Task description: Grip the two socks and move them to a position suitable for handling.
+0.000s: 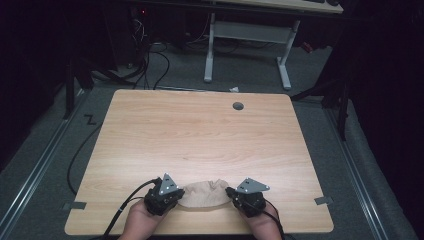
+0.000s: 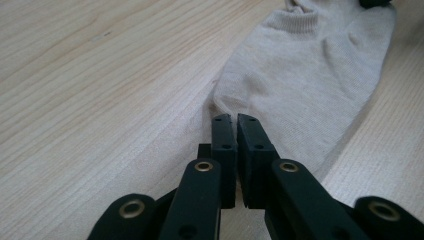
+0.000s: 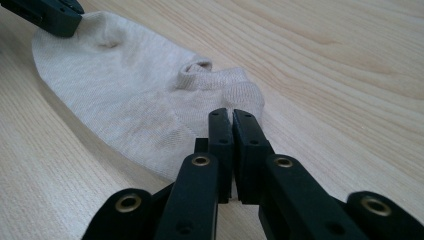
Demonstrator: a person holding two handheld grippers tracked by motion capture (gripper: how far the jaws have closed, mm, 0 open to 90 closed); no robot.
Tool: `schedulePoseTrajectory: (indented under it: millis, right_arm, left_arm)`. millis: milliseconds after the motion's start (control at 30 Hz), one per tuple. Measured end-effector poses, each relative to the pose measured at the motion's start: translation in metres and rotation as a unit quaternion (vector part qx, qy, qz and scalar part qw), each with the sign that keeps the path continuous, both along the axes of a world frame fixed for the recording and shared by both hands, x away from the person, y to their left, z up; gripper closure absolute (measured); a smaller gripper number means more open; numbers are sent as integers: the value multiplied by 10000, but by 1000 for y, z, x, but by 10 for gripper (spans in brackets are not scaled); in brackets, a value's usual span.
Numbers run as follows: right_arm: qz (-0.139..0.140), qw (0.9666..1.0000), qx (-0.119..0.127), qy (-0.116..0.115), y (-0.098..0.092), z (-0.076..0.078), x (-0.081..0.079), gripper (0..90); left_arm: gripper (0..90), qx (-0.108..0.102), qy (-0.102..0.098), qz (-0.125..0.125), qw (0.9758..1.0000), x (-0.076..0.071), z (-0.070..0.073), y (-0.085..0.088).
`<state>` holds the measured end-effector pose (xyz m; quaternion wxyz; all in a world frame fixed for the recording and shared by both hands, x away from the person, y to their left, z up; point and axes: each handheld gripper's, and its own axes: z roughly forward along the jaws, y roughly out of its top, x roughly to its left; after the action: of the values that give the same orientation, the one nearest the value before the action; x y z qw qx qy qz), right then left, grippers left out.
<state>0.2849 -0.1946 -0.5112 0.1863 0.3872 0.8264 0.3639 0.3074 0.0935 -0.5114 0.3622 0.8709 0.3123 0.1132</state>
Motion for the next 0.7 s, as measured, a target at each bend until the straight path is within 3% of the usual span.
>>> schedulePoseTrajectory:
  millis: [133, 433, 700]
  right_arm:
    - [-24, 10000, -11, 35, -3, -1, 2, 873]
    - [-71, 9997, -78, 213, -3, -5, 5, 835]
    - [-108, 9996, 148, 198, -6, -3, 6, 738]
  left_arm:
    - [862, 72, 74, -32, 9999, 2, -5, -2]
    - [815, 150, -19, 30, 9999, 4, -6, -3]
    - [690, 24, -49, 112, 9999, 7, -3, 0]
